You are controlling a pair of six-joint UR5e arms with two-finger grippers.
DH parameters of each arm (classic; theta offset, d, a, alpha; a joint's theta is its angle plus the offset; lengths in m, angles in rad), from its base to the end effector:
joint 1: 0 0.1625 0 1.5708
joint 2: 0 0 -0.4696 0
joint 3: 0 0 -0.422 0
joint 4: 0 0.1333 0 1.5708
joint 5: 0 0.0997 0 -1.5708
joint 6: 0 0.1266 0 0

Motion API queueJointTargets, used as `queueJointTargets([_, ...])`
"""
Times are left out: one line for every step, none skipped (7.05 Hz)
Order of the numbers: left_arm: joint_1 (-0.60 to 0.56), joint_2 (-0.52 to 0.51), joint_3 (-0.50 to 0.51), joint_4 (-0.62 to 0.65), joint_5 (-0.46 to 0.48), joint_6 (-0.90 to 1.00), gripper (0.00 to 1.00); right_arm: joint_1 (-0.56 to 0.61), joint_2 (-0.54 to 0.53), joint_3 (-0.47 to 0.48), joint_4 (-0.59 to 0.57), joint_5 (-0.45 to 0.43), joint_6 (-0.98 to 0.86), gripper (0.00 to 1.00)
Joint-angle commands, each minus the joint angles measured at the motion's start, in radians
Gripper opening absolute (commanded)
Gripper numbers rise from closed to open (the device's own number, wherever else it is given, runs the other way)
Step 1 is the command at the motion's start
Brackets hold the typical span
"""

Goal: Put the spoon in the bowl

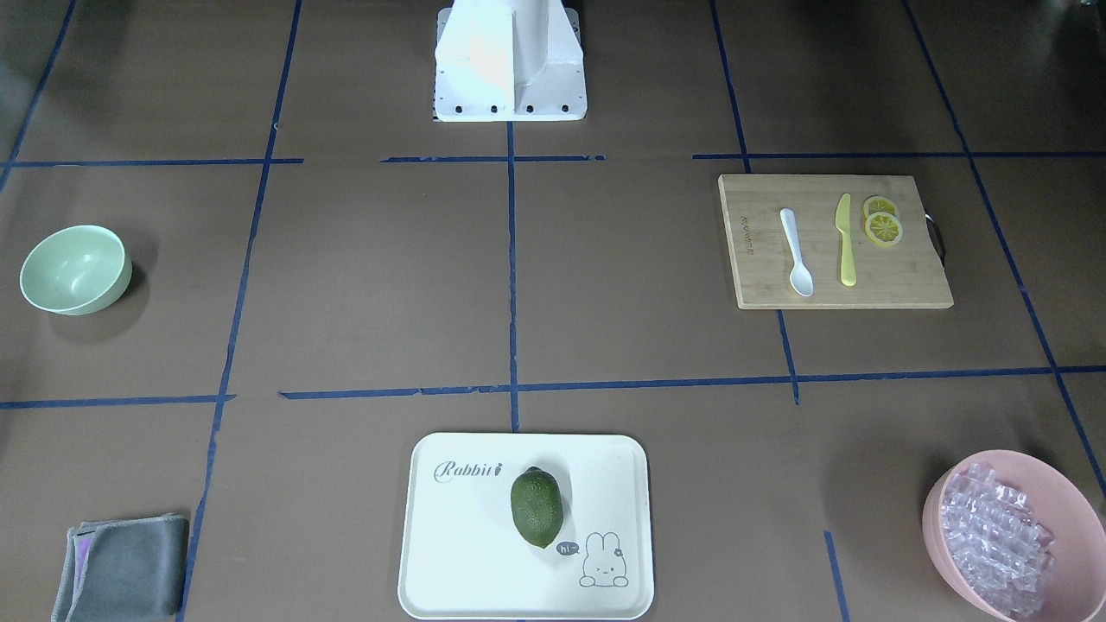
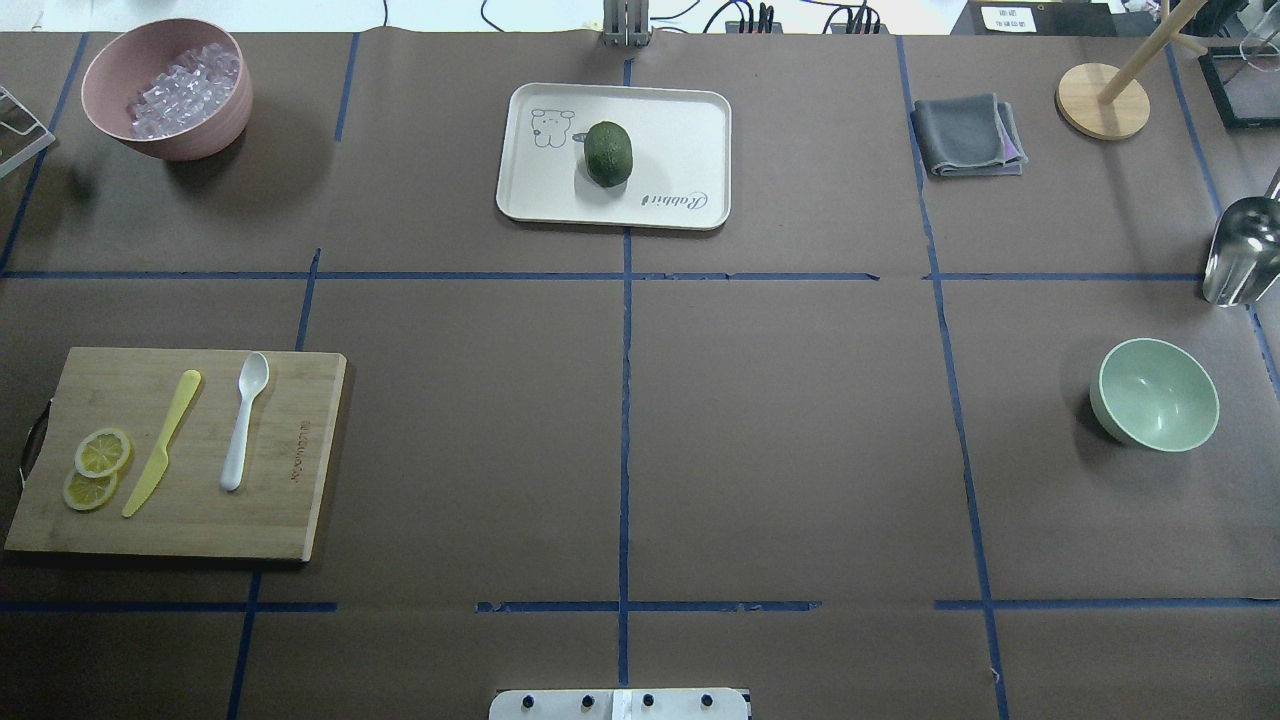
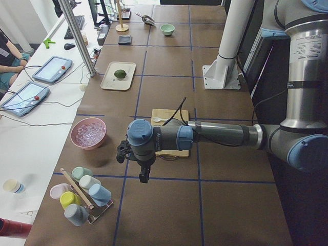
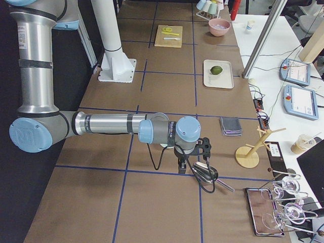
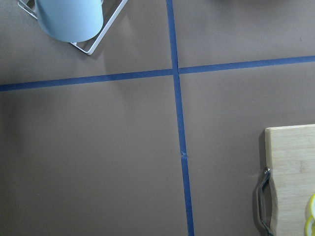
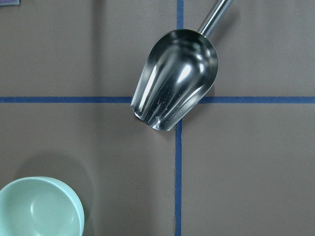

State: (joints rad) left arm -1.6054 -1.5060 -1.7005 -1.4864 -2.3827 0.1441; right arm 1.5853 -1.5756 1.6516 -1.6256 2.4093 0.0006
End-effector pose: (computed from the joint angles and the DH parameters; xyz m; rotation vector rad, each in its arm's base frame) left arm -0.0583 -0.4870 0.6928 0.0541 0.8106 0.0955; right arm 0.0467 -0.5194 0.6826 0.0258 -0.8383 0.0053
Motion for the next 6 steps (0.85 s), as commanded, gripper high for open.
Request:
queueJointTargets([-0.001,-0.002,-0.007,0.0,0.0,0.002,1.0,-0.03,0.02,0.0,0.003,0.011,0.01,1.0])
queueJointTargets([0.001,-0.002,-0.008,0.0,0.0,-0.003,1.0,-0.086,0.003,0.04,0.004,0.007,0.033,1.0])
queueJointTargets([-0.001,0.001,-0.011,0.0,-0.001,-0.004,1.0,-0.122,-0.013,0.06,0.092,0.002,0.171,1.0])
queueJointTargets([-0.001,0.001,-0.01,0.0,-0.001,-0.003,1.0,-0.166,-0.074,0.065,0.277,-0.01,0.346,1.0])
queueJointTargets([0.001,0.001,-0.01,0.0,-0.001,-0.003,1.0,-0.236,-0.158,0.065,0.532,-0.039,0.524,1.0])
queueJointTargets([-0.001,0.001,-0.01,-0.002,-0.001,-0.003,1.0,-0.324,-0.203,0.059,0.722,-0.057,0.708,1.0])
